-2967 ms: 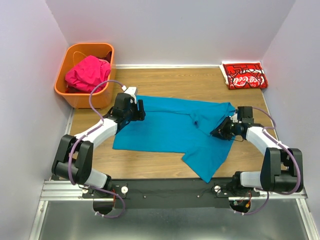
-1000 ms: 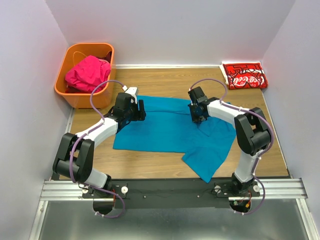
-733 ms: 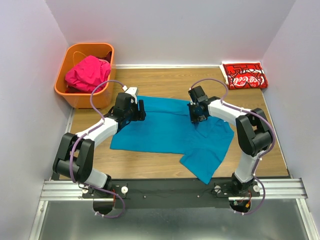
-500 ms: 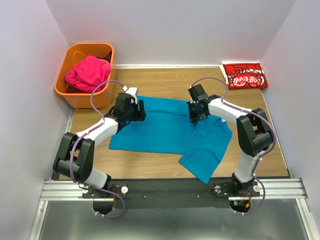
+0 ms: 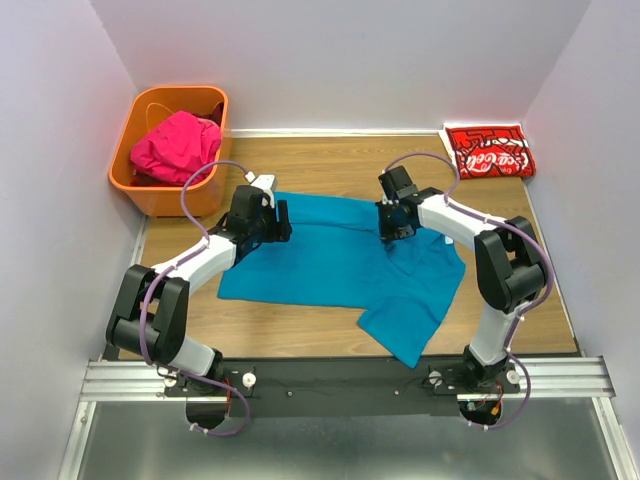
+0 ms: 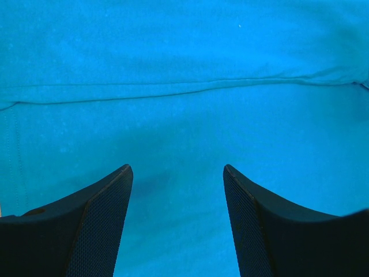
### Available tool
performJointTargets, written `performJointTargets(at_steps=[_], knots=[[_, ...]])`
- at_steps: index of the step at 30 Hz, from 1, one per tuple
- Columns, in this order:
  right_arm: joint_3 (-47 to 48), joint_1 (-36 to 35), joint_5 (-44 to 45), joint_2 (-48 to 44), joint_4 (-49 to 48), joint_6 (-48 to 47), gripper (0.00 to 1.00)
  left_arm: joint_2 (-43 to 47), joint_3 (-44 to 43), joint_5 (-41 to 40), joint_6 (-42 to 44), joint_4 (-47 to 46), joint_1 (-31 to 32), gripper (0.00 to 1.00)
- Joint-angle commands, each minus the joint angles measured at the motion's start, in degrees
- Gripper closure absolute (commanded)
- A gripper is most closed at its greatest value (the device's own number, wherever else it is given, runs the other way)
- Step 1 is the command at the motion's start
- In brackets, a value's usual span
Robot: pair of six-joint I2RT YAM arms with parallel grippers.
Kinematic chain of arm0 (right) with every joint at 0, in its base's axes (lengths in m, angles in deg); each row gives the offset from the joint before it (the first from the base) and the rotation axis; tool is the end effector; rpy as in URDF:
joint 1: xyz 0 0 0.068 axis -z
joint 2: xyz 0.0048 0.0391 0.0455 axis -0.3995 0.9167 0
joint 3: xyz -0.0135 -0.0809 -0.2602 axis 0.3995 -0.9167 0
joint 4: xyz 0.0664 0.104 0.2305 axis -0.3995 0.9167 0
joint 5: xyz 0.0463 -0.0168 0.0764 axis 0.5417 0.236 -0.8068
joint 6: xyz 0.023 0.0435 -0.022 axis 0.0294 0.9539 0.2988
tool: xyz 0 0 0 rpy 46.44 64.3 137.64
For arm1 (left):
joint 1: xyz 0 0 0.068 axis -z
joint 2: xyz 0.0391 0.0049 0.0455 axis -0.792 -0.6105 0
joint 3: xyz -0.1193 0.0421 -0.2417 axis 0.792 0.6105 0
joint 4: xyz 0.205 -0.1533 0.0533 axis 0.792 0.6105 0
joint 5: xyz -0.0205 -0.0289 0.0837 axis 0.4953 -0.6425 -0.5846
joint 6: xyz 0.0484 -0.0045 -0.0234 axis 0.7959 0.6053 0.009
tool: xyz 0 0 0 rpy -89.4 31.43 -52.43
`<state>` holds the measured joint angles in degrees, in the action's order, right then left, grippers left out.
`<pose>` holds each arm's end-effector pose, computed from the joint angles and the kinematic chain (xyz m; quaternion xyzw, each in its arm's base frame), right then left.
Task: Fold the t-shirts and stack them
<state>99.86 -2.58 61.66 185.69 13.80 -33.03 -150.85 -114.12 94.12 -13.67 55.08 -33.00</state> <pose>0.3388 0.1648 0.1847 -0.0608 0.9711 0.0712 0.2193 0.2926 -0.1059 0.2048 0.0289 0.8962 -0.1766 0.4060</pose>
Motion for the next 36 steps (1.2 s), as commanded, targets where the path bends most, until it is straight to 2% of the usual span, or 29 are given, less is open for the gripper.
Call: performJointTargets(at_steps=[1, 9, 16, 20, 24, 30, 32, 36], knots=[[1.13, 0.29, -3.43, 0.46, 1.07, 1.47, 0.98, -0.50, -1.44, -0.54, 0.88, 0.27, 0.22, 0.28], [3.42, 0.29, -9.07, 1.86, 0.81, 4.37, 0.99, -0.59, -1.53, -0.36, 0.79, 0.36, 0.22, 0.28], [5.36, 0.29, -9.69, 4.85, 0.63, 7.09, 0.99, -0.85, -1.70, -0.45, 0.88, 0.53, 0.22, 0.28], [5.09, 0.29, -10.04, 6.70, 0.37, 8.50, 0.89, -1.12, -1.88, -0.45, 0.80, 0.62, 0.22, 0.28], [4.57, 0.29, -14.34, 6.44, -2.00, 9.56, 0.81, -1.21, -1.88, -0.45, 0.80, 0.62, 0.22, 0.28], [2.55, 2.75, -11.19, -1.02, -2.09, 9.03, 0.64, -2.61, -4.25, -2.73, -0.08, 2.37, 0.14, 0.28], [0.71, 6.69, -9.96, -3.57, -2.36, 9.38, 0.58, -4.01, -7.76, -4.22, -0.43, 4.21, 0.14, 0.28], [-6.04, 17.57, -11.52, -8.67, -5.33, 10.17, 0.57, -10.67, -15.74, -8.00, -1.58, 6.68, -0.48, 0.28]])
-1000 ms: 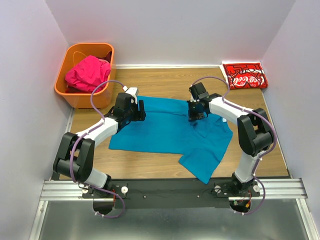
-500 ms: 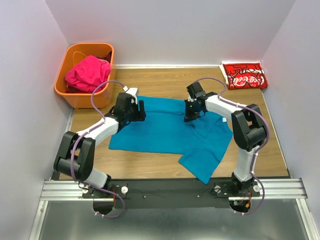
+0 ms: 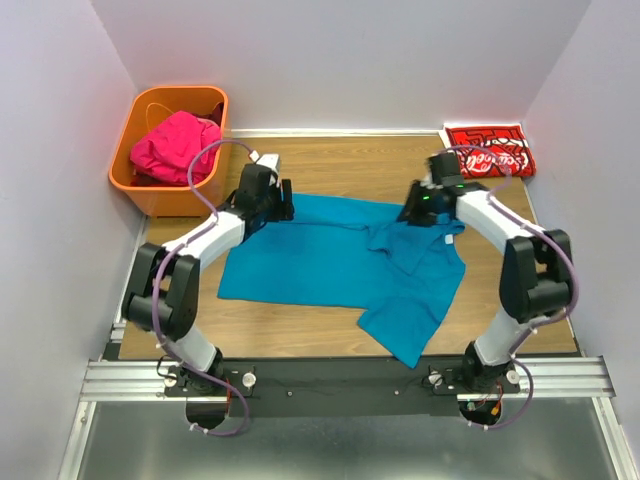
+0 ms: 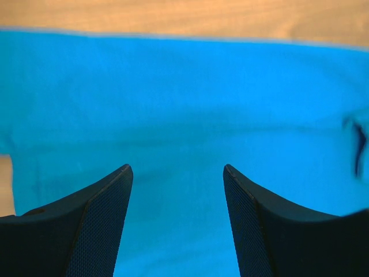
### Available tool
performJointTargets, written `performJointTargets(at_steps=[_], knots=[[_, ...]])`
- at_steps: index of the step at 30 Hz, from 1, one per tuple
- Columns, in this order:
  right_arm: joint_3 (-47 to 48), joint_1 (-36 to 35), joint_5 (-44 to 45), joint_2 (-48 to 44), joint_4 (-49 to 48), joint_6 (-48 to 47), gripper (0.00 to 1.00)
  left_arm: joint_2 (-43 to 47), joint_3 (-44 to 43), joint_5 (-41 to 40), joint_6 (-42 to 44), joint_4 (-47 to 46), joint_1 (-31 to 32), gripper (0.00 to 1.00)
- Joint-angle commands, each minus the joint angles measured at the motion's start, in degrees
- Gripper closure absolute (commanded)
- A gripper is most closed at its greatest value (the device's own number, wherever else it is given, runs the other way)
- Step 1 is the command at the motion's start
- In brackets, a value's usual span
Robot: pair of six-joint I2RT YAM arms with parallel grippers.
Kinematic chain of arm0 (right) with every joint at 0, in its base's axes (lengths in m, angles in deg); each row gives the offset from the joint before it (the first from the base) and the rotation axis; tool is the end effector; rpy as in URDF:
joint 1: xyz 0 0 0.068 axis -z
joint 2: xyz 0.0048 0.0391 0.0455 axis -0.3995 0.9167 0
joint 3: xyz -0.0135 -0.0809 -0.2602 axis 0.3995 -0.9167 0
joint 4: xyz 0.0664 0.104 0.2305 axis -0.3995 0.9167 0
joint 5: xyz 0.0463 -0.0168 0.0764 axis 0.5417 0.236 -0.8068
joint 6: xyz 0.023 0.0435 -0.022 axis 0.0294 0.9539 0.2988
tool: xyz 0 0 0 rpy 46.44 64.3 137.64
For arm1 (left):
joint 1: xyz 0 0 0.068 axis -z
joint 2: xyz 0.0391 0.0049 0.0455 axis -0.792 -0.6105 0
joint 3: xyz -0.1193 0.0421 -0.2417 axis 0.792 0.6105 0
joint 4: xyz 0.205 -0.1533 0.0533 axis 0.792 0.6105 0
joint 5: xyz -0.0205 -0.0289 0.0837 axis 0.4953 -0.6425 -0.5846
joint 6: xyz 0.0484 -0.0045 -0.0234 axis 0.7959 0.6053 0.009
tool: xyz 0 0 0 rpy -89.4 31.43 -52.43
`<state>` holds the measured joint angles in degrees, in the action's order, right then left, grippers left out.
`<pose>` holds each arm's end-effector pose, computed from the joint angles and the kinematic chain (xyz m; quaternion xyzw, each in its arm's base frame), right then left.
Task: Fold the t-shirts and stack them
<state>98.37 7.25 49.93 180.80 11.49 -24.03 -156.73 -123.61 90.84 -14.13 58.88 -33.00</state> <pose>0.3521 0.1092 0.2097 0.0699 0.9548 0.1786 0.2270 0.3245 -0.1150 0.2203 0.0127 0.8978 -0.1536 0.4125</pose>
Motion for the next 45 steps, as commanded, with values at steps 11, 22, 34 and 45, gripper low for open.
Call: performJointTargets(at_steps=[11, 22, 34, 45], knots=[[-11.35, 23.41, -9.20, 1.21, -18.93, 5.83, 0.65, -18.87, -16.91, -2.71, -3.23, 8.94, -4.34, 0.28], [-4.69, 32.02, -13.94, 14.56, -25.35, 6.97, 0.82, -26.17, -22.36, 0.89, -4.63, 13.60, -6.89, 0.30], [11.76, 32.73, -18.43, 29.00, -25.00, 7.41, 0.84, -36.19, -37.55, 2.48, -5.16, 20.46, -8.30, 0.33], [6.24, 32.38, -12.02, 9.25, -13.76, 0.82, 0.53, -19.78, -31.88, -0.59, -5.78, 16.86, -7.95, 0.29]])
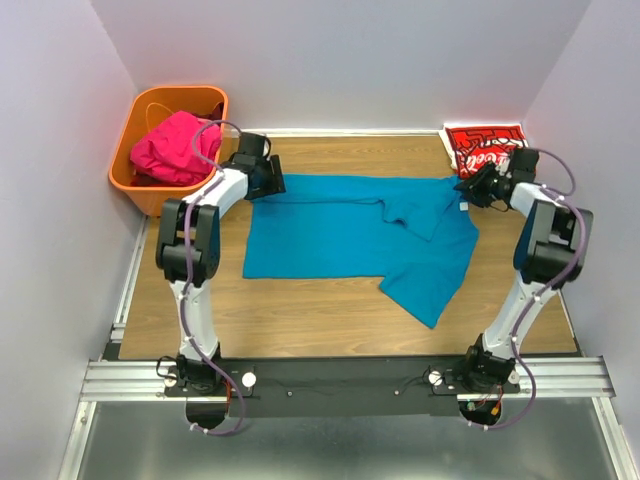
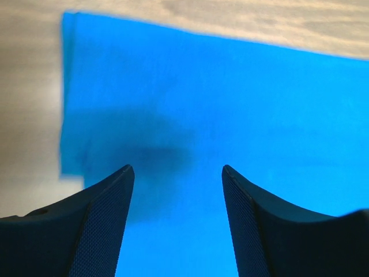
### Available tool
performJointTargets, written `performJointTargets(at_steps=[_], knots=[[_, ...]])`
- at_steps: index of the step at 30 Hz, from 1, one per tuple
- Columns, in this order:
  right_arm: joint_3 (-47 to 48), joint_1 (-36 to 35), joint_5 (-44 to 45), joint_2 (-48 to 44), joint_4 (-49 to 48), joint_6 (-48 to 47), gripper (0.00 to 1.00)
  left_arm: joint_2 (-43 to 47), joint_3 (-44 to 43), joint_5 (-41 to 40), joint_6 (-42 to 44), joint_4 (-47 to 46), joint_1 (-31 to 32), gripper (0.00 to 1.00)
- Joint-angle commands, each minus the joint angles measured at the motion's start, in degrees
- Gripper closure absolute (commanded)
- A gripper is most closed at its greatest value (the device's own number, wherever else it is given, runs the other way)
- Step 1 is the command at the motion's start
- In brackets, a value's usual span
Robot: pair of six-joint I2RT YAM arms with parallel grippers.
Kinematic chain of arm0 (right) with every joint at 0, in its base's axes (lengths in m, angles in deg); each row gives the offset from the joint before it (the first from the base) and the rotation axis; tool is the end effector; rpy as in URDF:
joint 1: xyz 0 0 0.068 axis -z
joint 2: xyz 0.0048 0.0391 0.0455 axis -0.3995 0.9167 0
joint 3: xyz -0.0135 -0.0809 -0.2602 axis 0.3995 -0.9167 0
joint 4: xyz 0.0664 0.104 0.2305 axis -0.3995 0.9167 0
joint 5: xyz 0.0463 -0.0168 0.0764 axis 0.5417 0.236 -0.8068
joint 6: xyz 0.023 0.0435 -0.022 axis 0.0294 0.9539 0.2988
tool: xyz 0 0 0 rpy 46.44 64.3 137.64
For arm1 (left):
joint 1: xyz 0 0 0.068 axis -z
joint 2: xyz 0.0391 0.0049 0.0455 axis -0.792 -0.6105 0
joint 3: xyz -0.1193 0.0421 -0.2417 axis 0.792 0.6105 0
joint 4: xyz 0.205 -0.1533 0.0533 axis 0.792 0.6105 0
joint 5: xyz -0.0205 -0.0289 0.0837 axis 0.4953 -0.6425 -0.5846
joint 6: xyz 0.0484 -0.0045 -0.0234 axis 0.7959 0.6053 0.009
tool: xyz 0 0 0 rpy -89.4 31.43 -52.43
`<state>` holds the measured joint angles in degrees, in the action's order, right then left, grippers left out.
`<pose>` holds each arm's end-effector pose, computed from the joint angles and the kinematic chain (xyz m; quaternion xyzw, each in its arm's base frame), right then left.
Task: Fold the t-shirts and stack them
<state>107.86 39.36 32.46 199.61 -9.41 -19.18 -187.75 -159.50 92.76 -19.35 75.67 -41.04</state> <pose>0.4374 -0.1069 0.1581 0.2877 0.8590 0.2677 0.3281 0.4614 -0.0945 0.1854 -0.0909 0.9340 -0.1301 0.3200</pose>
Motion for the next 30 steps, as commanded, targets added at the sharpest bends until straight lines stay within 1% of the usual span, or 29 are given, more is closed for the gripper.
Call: performJointTargets(at_steps=[1, 2, 3, 4, 5, 6, 7, 8, 9, 10, 13, 15, 18, 22, 24, 29, 30], knots=[[-6.04, -0.08, 6.75, -13.77, 8.45, -4.82, 0.47, 13.34, 8.21, -2.95, -0.55, 0.16, 0.44, 0.29], [-7.46, -0.60, 8.59, -16.16, 9.85, -5.61, 0.44, 15.45, 10.34, -5.48, -0.55, 0.33, 0.62, 0.28], [-8.69, -1.30, 10.79, -18.19, 11.26, -6.58, 0.41, 19.74, 12.62, -6.29, -0.38, 0.68, 0.71, 0.28], [-10.19, -3.14, 14.72, -20.04, 13.97, -8.24, 0.38, 21.78, 17.52, -7.08, -0.38, 1.12, 0.97, 0.28], [-12.98, -4.11, 16.59, -23.80, 15.22, -8.95, 0.34, 23.98, 20.18, -8.22, -0.29, 1.91, 1.58, 0.27], [-14.84, -5.26, 18.44, -25.49, 17.40, -9.48, 0.32, 28.00, 22.64, -8.84, -0.46, 2.44, 1.94, 0.27], [-16.42, -7.62, 21.68, -27.24, 18.38, -9.92, 0.29, 29.96, 27.54, -9.37, -0.64, 3.23, 2.37, 0.27], [-19.66, -8.68, 23.01, -30.39, 19.26, -9.93, 0.25, 33.54, 29.85, -9.64, -1.34, 4.63, 2.90, 0.27], [-21.35, -10.78, 25.11, -32.17, 20.66, -9.84, 0.23, 35.32, 32.05, -9.81, -1.87, 5.43, 3.08, 0.27], [-22.75, -11.76, 25.83, -33.66, 21.20, -9.75, 0.23, 36.82, 35.90, -9.99, -2.48, 6.74, 3.34, 0.27], [-28.47, -15.01, 26.89, -39.29, 22.70, -9.49, 0.22, 42.09, 42.23, -11.39, -4.59, 8.07, 4.22, 0.27], [-30.23, -15.72, 26.81, -41.49, 23.75, -9.49, 0.22, 44.11, 44.36, -12.36, -6.25, 9.29, 4.31, 0.27], [-32.43, -15.73, 28.39, -44.31, 24.37, -10.28, 0.22, 44.22, 46.57, -11.84, -6.88, 9.21, 4.40, 0.27], [-32.79, -15.73, 28.04, -46.16, 24.55, -11.16, 0.22, 40.53, 46.49, -12.71, -7.32, 8.69, 4.49, 0.28], [-32.88, -15.64, 27.51, -46.33, 24.46, -11.07, 0.22, 38.16, 46.04, -13.50, -7.32, 8.51, 4.49, 0.31], [-33.58, -15.73, 27.94, -47.12, 24.37, -11.24, 0.22, 35.69, 46.39, -13.59, -7.32, 7.37, 4.58, 0.36], [-33.67, -15.73, 28.12, -47.47, 24.28, -11.16, 0.22, 35.34, 46.65, -13.33, -7.58, 6.67, 4.66, 0.39]])
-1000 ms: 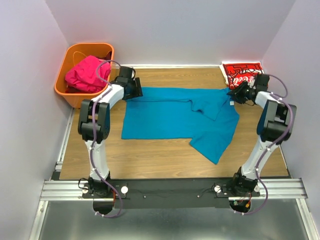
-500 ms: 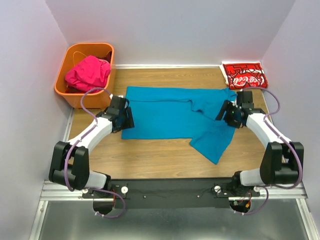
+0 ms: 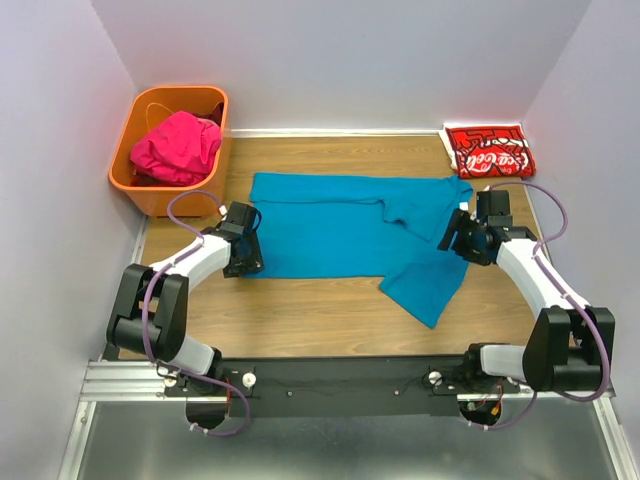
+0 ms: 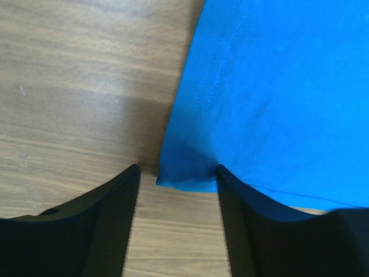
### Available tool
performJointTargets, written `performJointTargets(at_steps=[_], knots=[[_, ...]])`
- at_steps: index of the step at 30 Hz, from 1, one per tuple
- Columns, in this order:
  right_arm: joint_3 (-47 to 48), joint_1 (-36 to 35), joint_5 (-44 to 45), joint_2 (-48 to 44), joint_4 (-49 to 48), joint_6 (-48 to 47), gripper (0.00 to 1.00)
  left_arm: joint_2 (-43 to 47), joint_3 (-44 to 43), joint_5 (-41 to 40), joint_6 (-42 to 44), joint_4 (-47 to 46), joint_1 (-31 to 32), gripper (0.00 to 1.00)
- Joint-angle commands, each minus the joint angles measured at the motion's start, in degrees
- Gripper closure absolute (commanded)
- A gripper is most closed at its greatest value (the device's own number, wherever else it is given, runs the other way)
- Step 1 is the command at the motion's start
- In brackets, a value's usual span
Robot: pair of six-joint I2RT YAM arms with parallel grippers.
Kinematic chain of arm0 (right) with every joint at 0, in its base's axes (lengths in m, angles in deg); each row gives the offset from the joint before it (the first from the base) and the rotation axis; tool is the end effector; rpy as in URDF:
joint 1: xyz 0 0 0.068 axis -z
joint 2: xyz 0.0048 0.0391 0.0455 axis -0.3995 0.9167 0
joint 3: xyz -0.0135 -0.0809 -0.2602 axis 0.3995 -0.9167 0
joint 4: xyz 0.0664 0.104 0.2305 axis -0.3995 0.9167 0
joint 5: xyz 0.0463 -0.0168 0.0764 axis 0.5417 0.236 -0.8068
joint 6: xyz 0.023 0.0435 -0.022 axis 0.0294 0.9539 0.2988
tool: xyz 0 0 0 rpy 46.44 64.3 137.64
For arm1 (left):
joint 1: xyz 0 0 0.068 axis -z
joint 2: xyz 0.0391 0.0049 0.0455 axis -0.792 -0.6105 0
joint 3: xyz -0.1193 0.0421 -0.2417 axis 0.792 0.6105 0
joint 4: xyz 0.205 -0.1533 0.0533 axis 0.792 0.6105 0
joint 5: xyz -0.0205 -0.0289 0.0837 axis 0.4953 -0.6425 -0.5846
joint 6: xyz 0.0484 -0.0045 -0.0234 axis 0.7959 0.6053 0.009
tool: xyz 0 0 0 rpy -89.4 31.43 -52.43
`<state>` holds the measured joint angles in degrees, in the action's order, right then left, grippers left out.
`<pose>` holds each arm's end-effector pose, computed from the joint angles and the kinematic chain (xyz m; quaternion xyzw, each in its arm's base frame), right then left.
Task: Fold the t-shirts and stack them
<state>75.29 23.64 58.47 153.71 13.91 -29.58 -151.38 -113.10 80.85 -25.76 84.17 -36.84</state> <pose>0.2523 0.0003 0.2216 0.1798 0.9395 0.0646 0.2844 0.2562 -0.0657 0.1642 -0.1381 0.9696 -0.0058 0.2019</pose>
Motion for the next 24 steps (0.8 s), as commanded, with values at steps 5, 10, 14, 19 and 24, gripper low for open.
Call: performJointTargets(at_steps=[5, 10, 14, 19, 24], knots=[[-1.80, -0.01, 5.89, -3.16, 0.96, 0.91, 0.22, -3.41, 1.48, -1.24, -2.41, -2.45, 1.35, 0.59], [-1.80, -0.01, 9.66, -1.32, 1.22, 2.58, 0.22, -2.35, 2.28, -1.33, -3.11, -2.19, 1.52, 0.89], [-2.33, 1.30, 10.73, 0.62, 1.58, 3.64, 0.23, -1.12, 2.36, -1.16, -3.03, -2.01, 1.43, 1.00], [-3.91, 7.54, 6.77, 2.20, 1.49, 3.91, 0.33, 0.72, 2.54, -0.45, -2.68, -2.01, 1.52, 1.00], [-4.00, 10.27, 4.06, 4.22, 0.79, 3.91, 0.44, 3.27, 2.37, 0.87, -2.06, -2.72, 1.52, 1.00]])
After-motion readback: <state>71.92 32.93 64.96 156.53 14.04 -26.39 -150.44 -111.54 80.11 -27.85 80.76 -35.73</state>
